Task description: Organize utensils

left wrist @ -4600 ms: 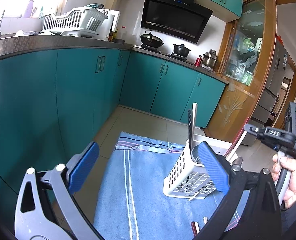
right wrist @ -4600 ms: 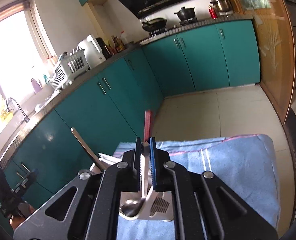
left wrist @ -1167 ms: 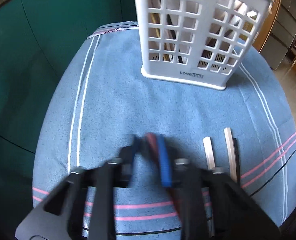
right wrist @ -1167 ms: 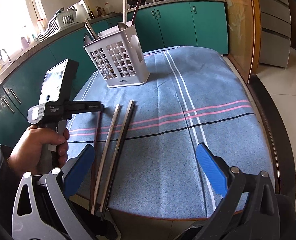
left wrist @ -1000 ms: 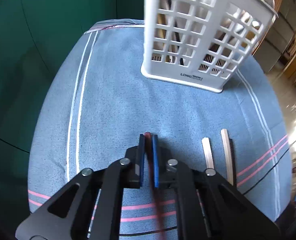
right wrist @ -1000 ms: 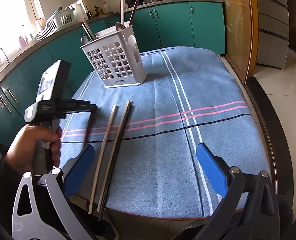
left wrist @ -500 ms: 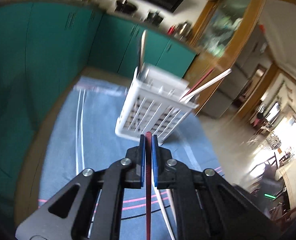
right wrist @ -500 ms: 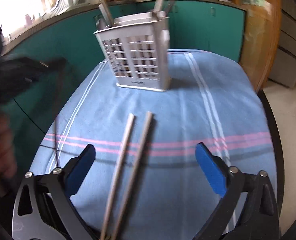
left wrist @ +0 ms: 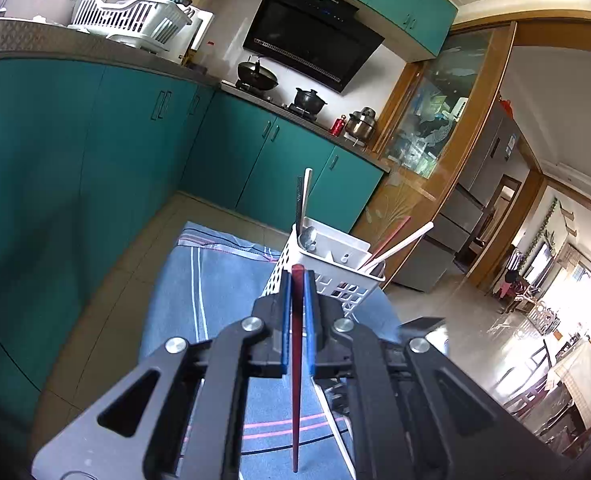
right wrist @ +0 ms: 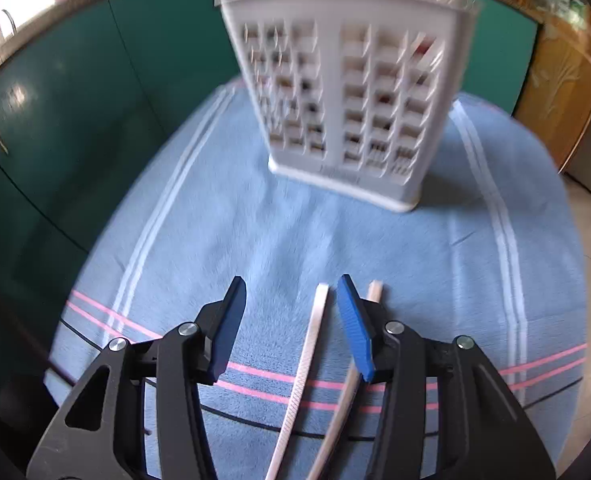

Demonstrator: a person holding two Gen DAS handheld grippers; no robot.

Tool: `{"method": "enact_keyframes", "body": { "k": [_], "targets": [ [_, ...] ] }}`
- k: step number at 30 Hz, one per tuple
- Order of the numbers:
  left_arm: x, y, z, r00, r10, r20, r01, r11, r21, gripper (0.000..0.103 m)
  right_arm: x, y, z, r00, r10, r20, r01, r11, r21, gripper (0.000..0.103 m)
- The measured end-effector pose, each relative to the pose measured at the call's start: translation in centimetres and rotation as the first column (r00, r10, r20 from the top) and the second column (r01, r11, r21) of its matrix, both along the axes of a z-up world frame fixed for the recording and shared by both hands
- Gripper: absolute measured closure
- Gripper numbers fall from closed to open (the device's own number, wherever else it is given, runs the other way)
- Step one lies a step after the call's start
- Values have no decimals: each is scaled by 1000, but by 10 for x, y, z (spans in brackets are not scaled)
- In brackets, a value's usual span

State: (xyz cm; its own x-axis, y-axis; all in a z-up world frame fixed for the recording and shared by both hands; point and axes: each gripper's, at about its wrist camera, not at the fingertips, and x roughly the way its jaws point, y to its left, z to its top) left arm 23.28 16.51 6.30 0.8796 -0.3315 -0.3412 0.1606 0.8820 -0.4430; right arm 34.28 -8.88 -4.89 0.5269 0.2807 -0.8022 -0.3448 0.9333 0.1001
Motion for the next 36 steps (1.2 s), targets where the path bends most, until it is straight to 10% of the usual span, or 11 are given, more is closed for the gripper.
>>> {"method": "enact_keyframes", "body": {
  "k": [6,23,36],
  "targets": [
    [-2,0,-1,1000,1,6,-1,1000,-3,97,16,-52,-2,990,-141,-28,141,990,-28,60],
    [-2,-4,-3,1000,-6,-2,6,1000,14,97,36,-19,-44,991,-35,-132,27,998,-58,95],
    [-16,-28,15,1000,-20,5,19,997,77,97,-56,-86,81,993,-39,109,15,978,209,96]
  ]
}}
